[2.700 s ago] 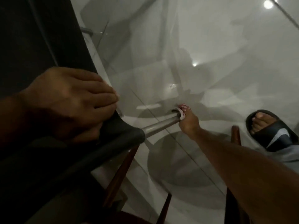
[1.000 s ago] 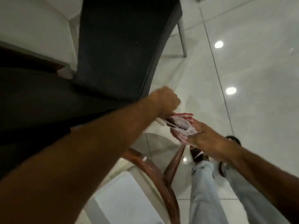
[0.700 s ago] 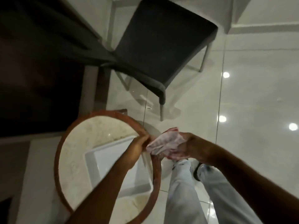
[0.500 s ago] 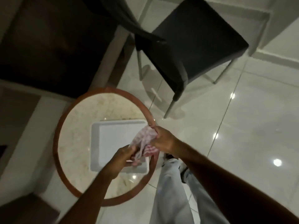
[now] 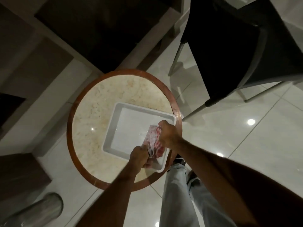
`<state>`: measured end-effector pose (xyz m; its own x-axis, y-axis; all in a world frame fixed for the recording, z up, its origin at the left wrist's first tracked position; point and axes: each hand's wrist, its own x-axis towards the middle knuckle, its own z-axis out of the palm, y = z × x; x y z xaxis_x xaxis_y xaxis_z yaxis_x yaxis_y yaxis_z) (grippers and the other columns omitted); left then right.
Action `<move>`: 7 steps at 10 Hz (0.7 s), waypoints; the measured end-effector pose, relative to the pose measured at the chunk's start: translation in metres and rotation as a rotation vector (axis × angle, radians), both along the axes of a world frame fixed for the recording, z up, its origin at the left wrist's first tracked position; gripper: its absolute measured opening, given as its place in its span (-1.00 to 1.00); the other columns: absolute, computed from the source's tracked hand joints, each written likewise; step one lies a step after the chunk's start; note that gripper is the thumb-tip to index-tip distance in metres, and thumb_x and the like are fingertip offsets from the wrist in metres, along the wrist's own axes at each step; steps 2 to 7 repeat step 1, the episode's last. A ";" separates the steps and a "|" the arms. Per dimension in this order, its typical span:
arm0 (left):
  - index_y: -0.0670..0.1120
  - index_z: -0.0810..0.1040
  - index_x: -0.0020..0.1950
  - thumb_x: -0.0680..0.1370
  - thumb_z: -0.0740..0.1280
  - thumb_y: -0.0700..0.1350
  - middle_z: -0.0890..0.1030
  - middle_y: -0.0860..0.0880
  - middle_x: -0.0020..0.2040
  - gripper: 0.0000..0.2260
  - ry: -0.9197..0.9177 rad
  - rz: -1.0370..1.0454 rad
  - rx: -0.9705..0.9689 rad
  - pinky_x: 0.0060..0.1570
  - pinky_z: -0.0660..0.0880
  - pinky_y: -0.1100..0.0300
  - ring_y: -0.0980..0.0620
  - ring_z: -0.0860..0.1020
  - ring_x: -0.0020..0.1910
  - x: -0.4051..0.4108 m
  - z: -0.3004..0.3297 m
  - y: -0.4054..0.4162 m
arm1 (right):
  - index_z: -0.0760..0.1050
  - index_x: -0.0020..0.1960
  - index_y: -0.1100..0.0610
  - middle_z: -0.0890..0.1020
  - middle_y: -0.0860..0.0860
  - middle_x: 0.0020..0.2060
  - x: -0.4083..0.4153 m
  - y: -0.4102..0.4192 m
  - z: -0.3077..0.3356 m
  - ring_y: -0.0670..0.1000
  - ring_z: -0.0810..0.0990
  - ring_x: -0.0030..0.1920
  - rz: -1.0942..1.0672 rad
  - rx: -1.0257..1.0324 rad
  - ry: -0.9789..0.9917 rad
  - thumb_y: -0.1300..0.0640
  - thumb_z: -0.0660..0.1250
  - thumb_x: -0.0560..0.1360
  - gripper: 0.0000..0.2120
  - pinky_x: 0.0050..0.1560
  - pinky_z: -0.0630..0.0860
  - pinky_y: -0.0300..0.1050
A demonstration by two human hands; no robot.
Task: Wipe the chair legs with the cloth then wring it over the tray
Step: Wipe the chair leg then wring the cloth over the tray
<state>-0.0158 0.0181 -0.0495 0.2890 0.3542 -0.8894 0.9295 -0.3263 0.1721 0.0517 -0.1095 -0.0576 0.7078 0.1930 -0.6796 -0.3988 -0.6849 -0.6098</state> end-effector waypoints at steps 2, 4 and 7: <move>-0.21 0.44 0.30 0.67 0.26 -0.03 0.60 -0.20 0.14 -0.69 -0.003 -0.133 0.031 -0.19 0.70 0.13 -0.13 0.64 -0.01 0.004 0.011 0.004 | 0.41 0.39 0.24 0.68 0.24 0.07 0.007 -0.015 0.022 0.20 0.72 -0.02 0.067 0.060 -0.029 0.39 0.33 0.52 -0.55 -0.08 0.72 0.07; -0.21 0.44 0.30 0.67 0.26 -0.03 0.60 -0.20 0.14 -0.69 -0.003 -0.133 0.031 -0.19 0.70 0.13 -0.13 0.64 -0.01 0.004 0.011 0.004 | 0.41 0.39 0.24 0.68 0.24 0.07 0.007 -0.015 0.022 0.20 0.72 -0.02 0.067 0.060 -0.029 0.39 0.33 0.52 -0.55 -0.08 0.72 0.07; -0.21 0.44 0.30 0.67 0.26 -0.03 0.60 -0.20 0.14 -0.69 -0.003 -0.133 0.031 -0.19 0.70 0.13 -0.13 0.64 -0.01 0.004 0.011 0.004 | 0.41 0.39 0.24 0.68 0.24 0.07 0.007 -0.015 0.022 0.20 0.72 -0.02 0.067 0.060 -0.029 0.39 0.33 0.52 -0.55 -0.08 0.72 0.07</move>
